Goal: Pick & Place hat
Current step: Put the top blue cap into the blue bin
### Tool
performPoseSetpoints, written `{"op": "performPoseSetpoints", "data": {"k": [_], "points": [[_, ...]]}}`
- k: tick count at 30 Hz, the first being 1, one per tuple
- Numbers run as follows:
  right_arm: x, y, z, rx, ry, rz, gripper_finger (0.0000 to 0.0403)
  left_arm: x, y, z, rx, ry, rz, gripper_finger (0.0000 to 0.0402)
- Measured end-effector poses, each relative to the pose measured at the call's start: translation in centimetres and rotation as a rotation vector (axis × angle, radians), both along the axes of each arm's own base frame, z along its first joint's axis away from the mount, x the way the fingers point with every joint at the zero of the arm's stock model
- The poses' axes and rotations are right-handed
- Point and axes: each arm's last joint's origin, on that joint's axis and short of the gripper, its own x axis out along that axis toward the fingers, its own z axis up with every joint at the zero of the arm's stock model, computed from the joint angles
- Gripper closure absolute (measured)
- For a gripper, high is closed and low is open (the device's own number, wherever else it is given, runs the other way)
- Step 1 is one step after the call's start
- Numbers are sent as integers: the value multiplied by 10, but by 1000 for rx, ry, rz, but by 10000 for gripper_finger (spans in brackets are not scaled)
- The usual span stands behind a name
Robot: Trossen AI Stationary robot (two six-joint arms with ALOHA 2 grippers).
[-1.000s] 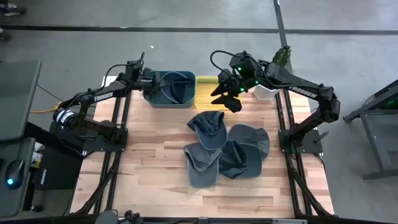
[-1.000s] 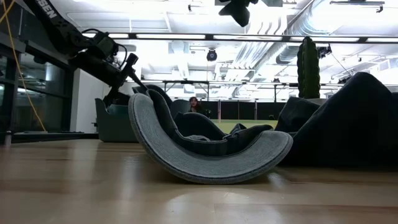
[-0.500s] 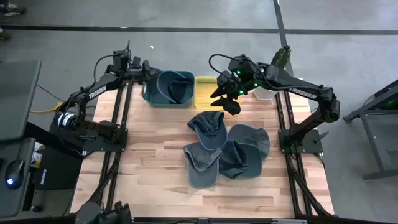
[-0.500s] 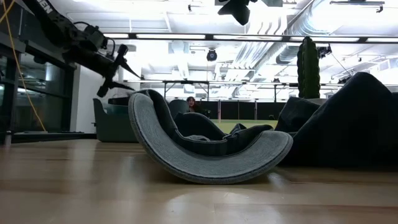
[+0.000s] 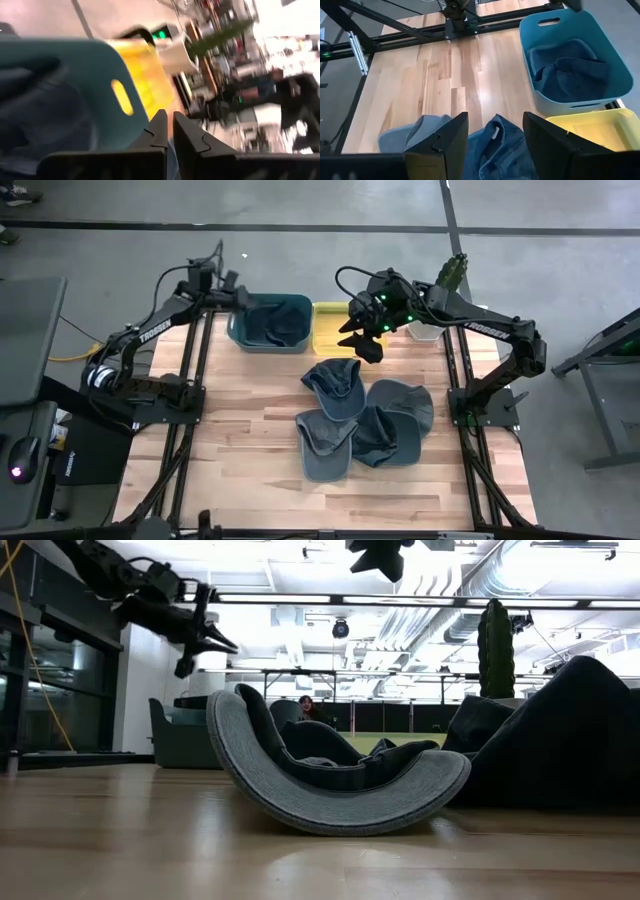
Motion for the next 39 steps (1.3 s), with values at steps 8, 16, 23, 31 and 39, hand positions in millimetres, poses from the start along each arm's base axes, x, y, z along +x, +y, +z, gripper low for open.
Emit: {"op": "performPoseSetpoints", "data": {"k": [8,16,23,31,39], "points": [[-2,1,-3,13,34,1,219,34,-35,4,49,52,-124,398],[-8,1,-14,14,149,-27,219,46,-90,15,55,154,-163,401],[-8,1,-14,7,150,-30,219,58,-143,11,-65,304,-144,401],[-8,1,-14,-22,153,-3,219,72,-191,9,-77,341,-92,401],[-7,2,-45,59,241,-18,219,82,-217,1,-93,378,-36,401]]}}
